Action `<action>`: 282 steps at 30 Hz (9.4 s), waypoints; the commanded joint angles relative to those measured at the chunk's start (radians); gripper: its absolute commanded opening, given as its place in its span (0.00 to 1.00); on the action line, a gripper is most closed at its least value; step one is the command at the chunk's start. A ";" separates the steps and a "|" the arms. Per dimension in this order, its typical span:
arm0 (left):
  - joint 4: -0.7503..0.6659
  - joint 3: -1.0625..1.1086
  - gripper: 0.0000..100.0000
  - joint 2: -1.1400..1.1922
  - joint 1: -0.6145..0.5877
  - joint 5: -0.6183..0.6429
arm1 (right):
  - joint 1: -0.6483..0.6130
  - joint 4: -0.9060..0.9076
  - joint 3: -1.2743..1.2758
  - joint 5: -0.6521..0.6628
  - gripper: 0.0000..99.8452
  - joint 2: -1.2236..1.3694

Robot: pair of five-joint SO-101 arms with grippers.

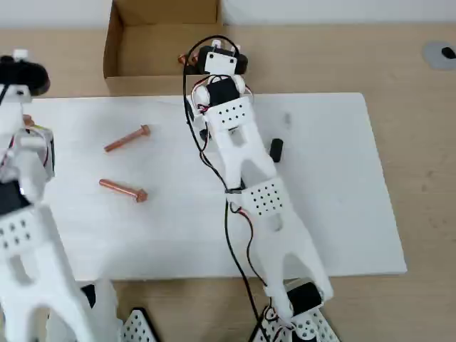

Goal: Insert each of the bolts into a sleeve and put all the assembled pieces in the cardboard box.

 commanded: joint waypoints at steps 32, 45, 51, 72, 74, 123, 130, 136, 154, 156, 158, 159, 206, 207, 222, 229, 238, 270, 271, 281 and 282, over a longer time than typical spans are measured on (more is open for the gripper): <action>-0.196 0.311 0.01 -0.381 0.011 0.014 | -0.021 -0.109 -0.048 0.138 0.02 0.001; -0.133 0.315 0.01 -0.381 0.011 -0.023 | -0.084 0.025 -0.048 0.345 0.37 -0.101; -0.133 0.315 0.01 -0.381 0.008 -0.023 | -0.084 0.026 -0.045 0.338 0.37 -0.096; -0.075 0.301 0.01 -0.389 0.002 -0.025 | -0.076 0.057 -0.047 0.336 0.01 -0.094; -0.075 0.301 0.01 -0.389 0.002 -0.025 | -0.071 0.057 -0.048 0.336 0.01 -0.101; -0.373 0.203 0.01 -0.389 0.258 0.683 | -0.182 0.077 0.831 0.600 0.01 -1.661; -0.368 0.172 0.01 -0.387 0.265 0.686 | -0.234 0.063 1.319 0.606 0.01 -1.937; -0.365 0.172 0.01 -0.390 0.390 0.686 | -0.239 -0.141 1.755 0.615 0.01 -2.129; -0.374 0.172 0.01 -0.443 0.532 0.706 | -0.242 -0.996 2.672 0.848 0.01 -2.603; -0.374 0.173 0.01 -0.499 0.571 0.723 | -0.242 -1.062 2.700 0.847 0.01 -2.603; -0.373 0.181 0.01 -0.552 0.628 0.721 | -0.246 -1.135 2.726 0.845 0.01 -2.603; -0.371 0.181 0.01 -0.570 0.657 0.721 | -0.260 -1.172 2.738 0.845 0.01 -2.603; -0.135 0.018 0.01 -0.591 0.713 0.574 | -0.406 -1.976 3.142 0.756 0.01 -2.609; -0.150 0.038 0.01 -0.591 0.713 0.574 | -0.406 -1.976 3.142 0.756 0.01 -2.609; -0.232 0.117 0.01 -0.463 0.715 0.549 | -0.406 -1.975 3.142 0.756 0.01 -2.609; -0.232 0.117 0.01 -0.458 0.715 0.548 | -0.406 -1.975 3.142 0.756 0.01 -2.609; -0.155 0.002 0.01 -0.455 0.717 0.548 | -0.406 -1.973 3.142 0.756 0.01 -2.606; -0.083 -0.087 0.01 -0.384 0.743 0.503 | -0.406 -1.972 3.143 0.756 0.01 -2.608; -0.071 -0.094 0.01 -0.384 0.743 0.497 | -0.406 -1.972 3.143 0.756 0.01 -2.606; 0.009 -0.153 0.01 -0.380 0.749 0.502 | -0.406 -1.972 3.143 0.756 0.01 -2.605; 0.009 -0.152 0.01 -0.380 0.749 0.503 | -0.406 -1.972 3.143 0.756 0.01 -2.603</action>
